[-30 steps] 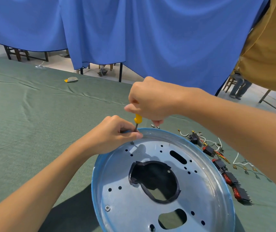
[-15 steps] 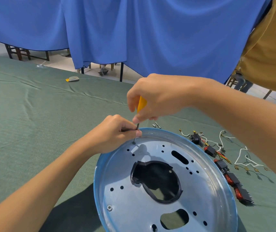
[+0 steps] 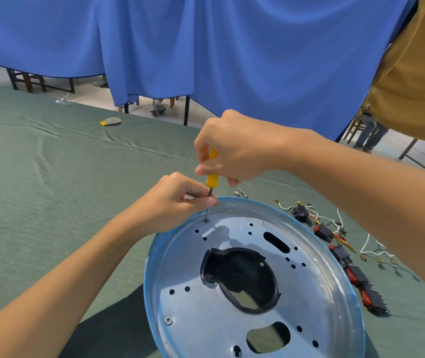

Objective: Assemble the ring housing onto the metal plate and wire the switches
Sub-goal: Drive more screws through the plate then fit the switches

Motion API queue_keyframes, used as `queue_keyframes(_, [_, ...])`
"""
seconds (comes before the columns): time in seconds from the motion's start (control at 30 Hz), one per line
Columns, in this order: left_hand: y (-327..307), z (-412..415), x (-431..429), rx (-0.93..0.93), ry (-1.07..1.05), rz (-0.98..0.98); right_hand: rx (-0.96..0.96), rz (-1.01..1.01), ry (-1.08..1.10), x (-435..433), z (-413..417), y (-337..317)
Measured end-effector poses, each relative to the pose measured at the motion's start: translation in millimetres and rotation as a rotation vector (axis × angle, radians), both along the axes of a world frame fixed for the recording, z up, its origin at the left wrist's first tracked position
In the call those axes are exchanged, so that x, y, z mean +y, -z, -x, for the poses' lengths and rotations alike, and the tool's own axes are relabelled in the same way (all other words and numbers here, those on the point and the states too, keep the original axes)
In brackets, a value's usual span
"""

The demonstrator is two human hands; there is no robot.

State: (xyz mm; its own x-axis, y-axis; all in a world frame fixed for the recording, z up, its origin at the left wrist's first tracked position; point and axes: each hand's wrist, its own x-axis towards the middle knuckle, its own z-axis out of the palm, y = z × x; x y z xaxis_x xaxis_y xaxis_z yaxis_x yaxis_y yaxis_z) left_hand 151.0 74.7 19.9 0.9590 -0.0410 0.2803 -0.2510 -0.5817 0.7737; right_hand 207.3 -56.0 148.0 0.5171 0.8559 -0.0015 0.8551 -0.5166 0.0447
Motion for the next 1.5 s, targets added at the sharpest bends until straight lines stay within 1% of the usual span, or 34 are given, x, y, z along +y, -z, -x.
queue_keyframes(0.13, [1, -1, -1, -0.082, -0.116, 0.057, -0.018, 0.061, 0.014, 3, -1, 0])
queue_keyframes(0.23, [1, 0, 2, -0.048, -0.079, 0.049, -0.018, 0.026, -0.028, -1, 0, -6])
queue_keyframes(0.3, [0, 0, 3, -0.022, -0.034, 0.028, -0.005, -0.007, -0.028, -2, -1, -6])
queue_keyframes(0.33, [0, 0, 2, -0.030, -0.025, 0.005, -0.028, -0.014, -0.017, -1, -1, -4])
queue_keyframes(0.4, [0, 1, -1, -0.065, -0.072, -0.024, -0.081, -0.014, 0.002, 1, -2, 1])
queue_keyframes(0.5, [0, 0, -2, -0.080, -0.157, 0.022, -0.063, 0.019, 0.014, 1, -1, 1])
queue_keyframes(0.57, [0, -1, 0, -0.052, -0.136, 0.016, -0.028, 0.036, -0.023, -2, 1, -4])
queue_keyframes(0.67, [-1, 0, 1, 0.001, -0.061, 0.003, 0.037, -0.028, -0.052, -2, 2, -6])
queue_keyframes(0.77, [-1, 2, -4, -0.047, -0.102, -0.018, -0.034, -0.017, -0.016, 2, 2, 0])
queue_keyframes(0.87, [-1, 0, -6, -0.076, -0.165, 0.026, -0.053, 0.017, -0.008, 2, 2, -1])
queue_keyframes(1.0, [0, -1, -3, -0.006, -0.076, 0.000, 0.015, -0.010, -0.072, -2, 5, -8])
queue_keyframes(1.07, [1, 0, -5, 0.006, -0.048, -0.019, -0.013, -0.027, -0.042, -1, 3, -4])
queue_keyframes(1.13, [2, 1, -6, -0.064, -0.108, -0.022, -0.077, 0.002, -0.007, 1, 1, 1])
queue_keyframes(1.2, [0, 2, -5, -0.111, -0.201, 0.037, -0.073, 0.029, 0.020, 0, -1, 3])
queue_keyframes(1.23, [-1, 1, -5, -0.108, -0.214, 0.069, -0.062, 0.042, 0.019, -1, -1, 3])
queue_keyframes(1.3, [-2, 1, -4, -0.095, -0.180, 0.082, -0.069, 0.062, -0.021, -3, 1, -1])
queue_keyframes(1.37, [-3, 2, -4, -0.083, -0.109, 0.055, -0.051, 0.026, -0.061, -6, 2, -4])
queue_keyframes(1.43, [-5, 4, -5, -0.067, -0.035, 0.010, -0.047, -0.002, -0.043, -6, 1, -2])
queue_keyframes(1.5, [-5, 5, -7, -0.082, -0.018, -0.032, -0.068, 0.025, -0.006, -5, 0, 4])
